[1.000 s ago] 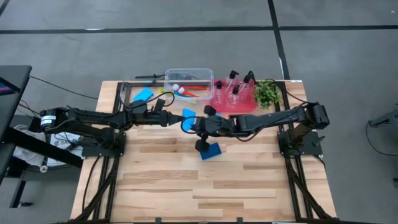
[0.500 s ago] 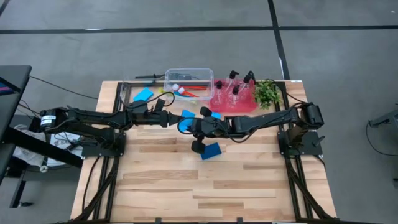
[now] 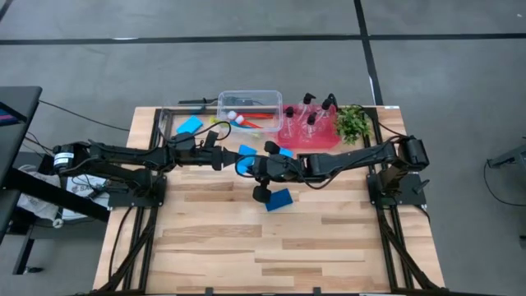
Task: Pick & Place Kitchen Sink Supplies
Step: Put the blue sponge into the transparent bin
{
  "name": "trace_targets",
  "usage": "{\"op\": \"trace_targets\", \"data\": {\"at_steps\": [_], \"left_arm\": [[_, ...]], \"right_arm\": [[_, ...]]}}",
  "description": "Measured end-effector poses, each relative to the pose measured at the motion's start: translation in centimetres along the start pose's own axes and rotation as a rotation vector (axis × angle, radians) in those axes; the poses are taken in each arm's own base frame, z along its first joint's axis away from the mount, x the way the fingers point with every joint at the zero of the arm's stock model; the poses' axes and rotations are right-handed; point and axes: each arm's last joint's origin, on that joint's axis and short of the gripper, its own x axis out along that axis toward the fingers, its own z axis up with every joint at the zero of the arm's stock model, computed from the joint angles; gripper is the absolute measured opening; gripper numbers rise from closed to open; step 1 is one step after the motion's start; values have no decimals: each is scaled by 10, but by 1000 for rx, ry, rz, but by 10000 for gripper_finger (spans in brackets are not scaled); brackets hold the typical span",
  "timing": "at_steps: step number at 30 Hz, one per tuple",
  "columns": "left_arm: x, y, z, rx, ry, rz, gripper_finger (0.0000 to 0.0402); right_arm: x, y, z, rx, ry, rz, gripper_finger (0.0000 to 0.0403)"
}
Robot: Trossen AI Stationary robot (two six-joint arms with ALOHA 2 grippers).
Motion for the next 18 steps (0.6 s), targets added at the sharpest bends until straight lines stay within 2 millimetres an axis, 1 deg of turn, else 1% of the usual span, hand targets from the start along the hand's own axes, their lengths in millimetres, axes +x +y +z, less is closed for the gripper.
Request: {"op": "trace_targets", "data": {"at_steps": [7, 8, 10, 15, 18], "left_arm": [[0, 0, 0, 31, 0, 0, 29], [0, 0, 0, 32, 0, 0, 18], [0, 0, 0, 33, 0, 0, 13], [0, 0, 0, 35, 0, 0, 27], [0, 0, 0, 35, 0, 0, 22]], "right_arm": [[0, 0, 0, 0, 2, 0, 31], [0, 0, 0, 0, 3, 1, 33], [0, 1, 0, 1, 2, 3, 38], [-2, 6, -1, -6, 1, 17, 55], [-3, 8, -1, -9, 1, 23, 71]]}}
